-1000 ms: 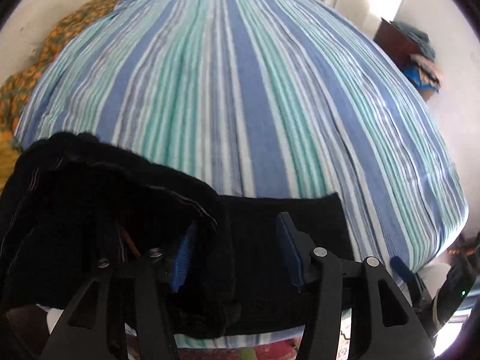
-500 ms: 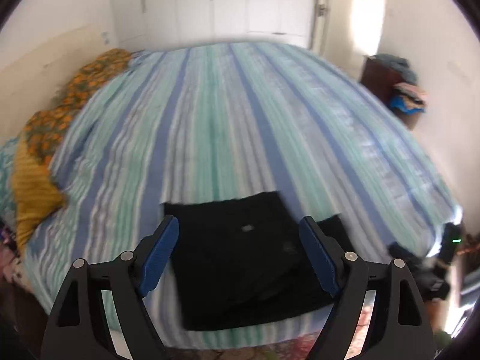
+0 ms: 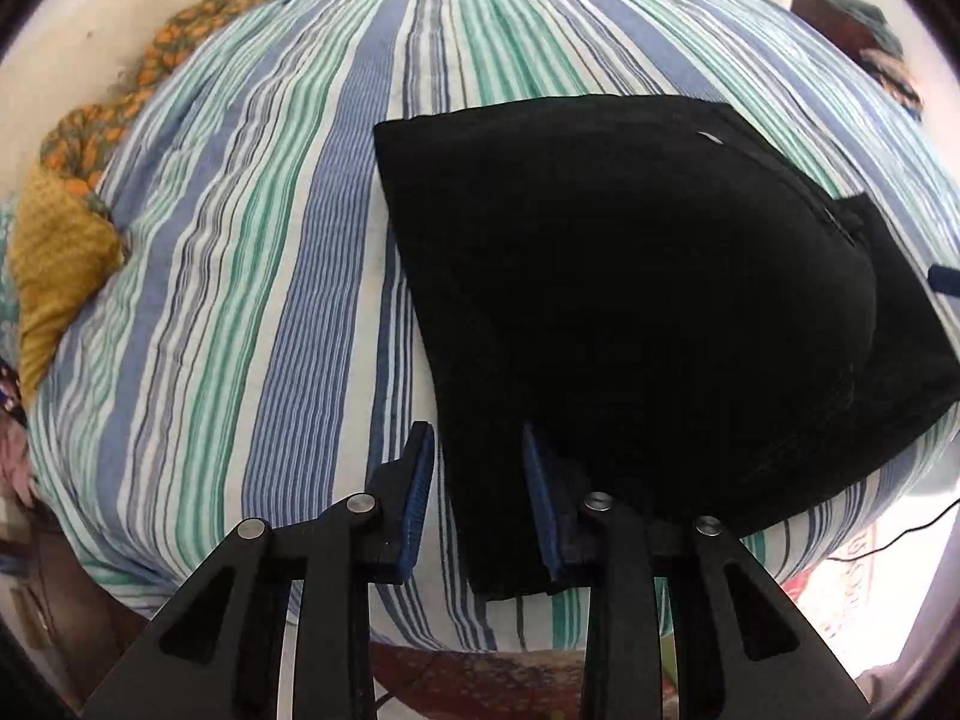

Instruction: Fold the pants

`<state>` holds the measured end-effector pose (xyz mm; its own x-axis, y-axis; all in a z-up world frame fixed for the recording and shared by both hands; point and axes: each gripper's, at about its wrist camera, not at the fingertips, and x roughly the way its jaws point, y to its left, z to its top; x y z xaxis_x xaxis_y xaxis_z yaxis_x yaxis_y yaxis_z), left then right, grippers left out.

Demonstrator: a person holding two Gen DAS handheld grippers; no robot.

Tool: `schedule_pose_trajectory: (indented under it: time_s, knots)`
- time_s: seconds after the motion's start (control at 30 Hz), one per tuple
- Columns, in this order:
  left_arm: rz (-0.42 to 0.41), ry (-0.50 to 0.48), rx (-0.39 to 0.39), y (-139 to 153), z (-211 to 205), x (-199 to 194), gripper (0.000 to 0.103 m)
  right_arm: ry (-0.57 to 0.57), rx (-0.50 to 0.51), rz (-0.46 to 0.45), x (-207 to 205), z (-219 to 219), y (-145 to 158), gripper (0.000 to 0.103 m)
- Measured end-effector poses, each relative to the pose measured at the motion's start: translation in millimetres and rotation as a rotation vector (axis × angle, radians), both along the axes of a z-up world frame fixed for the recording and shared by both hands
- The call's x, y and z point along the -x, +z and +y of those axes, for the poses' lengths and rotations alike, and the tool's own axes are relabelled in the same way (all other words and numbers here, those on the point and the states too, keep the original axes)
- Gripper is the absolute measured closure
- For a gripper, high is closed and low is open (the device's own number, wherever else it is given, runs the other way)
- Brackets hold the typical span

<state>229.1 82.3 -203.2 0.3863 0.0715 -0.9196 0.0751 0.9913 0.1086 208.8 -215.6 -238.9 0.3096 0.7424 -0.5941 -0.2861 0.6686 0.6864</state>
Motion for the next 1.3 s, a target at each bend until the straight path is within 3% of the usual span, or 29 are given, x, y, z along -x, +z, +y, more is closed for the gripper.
schedule_pose_trajectory:
  time_s: [0.03, 0.1, 0.13, 0.23, 0.27, 0.3, 0.33, 0.53, 0.63, 0.73, 0.83, 0.93, 1.07, 1.13, 1.23, 1.27, 1.3]
  knots:
    - [0.003, 0.016, 0.011, -1.9, 5.4, -0.5, 0.071, 0.084, 0.085, -0.036, -2.3, 16.7, 2.4, 0.006]
    - [0.0, 0.027, 0.006, -5.0, 10.3, -1.8, 0.071, 0.218, 0.245, -0.097, -5.9, 47.8, -0.3, 0.03]
    - [-0.005, 0.029, 0.002, -4.6, 8.0, -1.9, 0.071, 0.264, 0.298, -0.111, -7.4, 59.3, -4.9, 0.032]
    - [-0.013, 0.035, -0.012, -9.3, 11.0, -8.0, 0.071, 0.287, 0.36, -0.097, -22.0, 74.9, -19.2, 0.032]
    - [-0.014, 0.037, -0.016, -5.8, 10.4, -1.2, 0.071, 0.285, 0.348, -0.086, -27.6, 77.3, -21.6, 0.039]
    - [-0.014, 0.038, -0.022, -7.2, 11.4, -2.3, 0.071, 0.288, 0.329, -0.086, -30.6, 79.8, -22.4, 0.057]
    - [-0.013, 0.039, -0.027, -7.3, 10.4, -0.7, 0.071, 0.291, 0.328, -0.1, -31.7, 82.8, -20.8, 0.062]
    - [-0.015, 0.058, -0.026, -2.4, 5.9, 6.6, 0.07, 0.369, 0.441, -0.107, -41.6, 97.9, -18.8, 0.065]
    - [-0.019, 0.064, -0.025, -3.5, 6.5, 6.8, 0.069, 0.41, 0.484, -0.046, -50.1, 110.0, -31.9, 0.06]
    - [-0.018, 0.066, -0.025, -2.6, 6.5, 8.7, 0.068, 0.399, 0.52, -0.069, -54.9, 117.9, -28.6, 0.072]
    - [-0.017, 0.062, -0.024, 0.0, 6.3, 10.1, 0.067, 0.339, 0.556, -0.162, -45.8, 106.6, 8.6, 0.088]
    - [-0.035, 0.046, -0.03, 0.9, 2.4, 11.9, 0.065, 0.282, 0.53, -0.199, -30.7, 75.9, 36.5, 0.089]
    - [-0.035, 0.031, -0.062, -3.4, -1.4, 9.7, 0.065, 0.243, 0.579, -0.039, -29.6, 43.4, -13.2, 0.087]
    - [-0.032, 0.033, -0.059, -2.9, -0.3, 9.6, 0.065, 0.166, 0.471, 0.038, -34.8, 12.0, -26.9, 0.087]
    - [-0.033, 0.035, -0.063, -3.8, -0.3, 9.3, 0.064, 0.033, 0.253, 0.069, -42.2, -25.7, -16.7, 0.085]
    - [-0.032, 0.035, -0.067, -4.2, -1.0, 8.8, 0.064, 0.023, 0.209, 0.059, -44.5, -29.1, -10.9, 0.078]
    - [-0.031, 0.034, -0.072, -4.1, -1.8, 8.2, 0.064, 0.021, 0.173, 0.053, -48.2, -28.3, -4.7, 0.06]
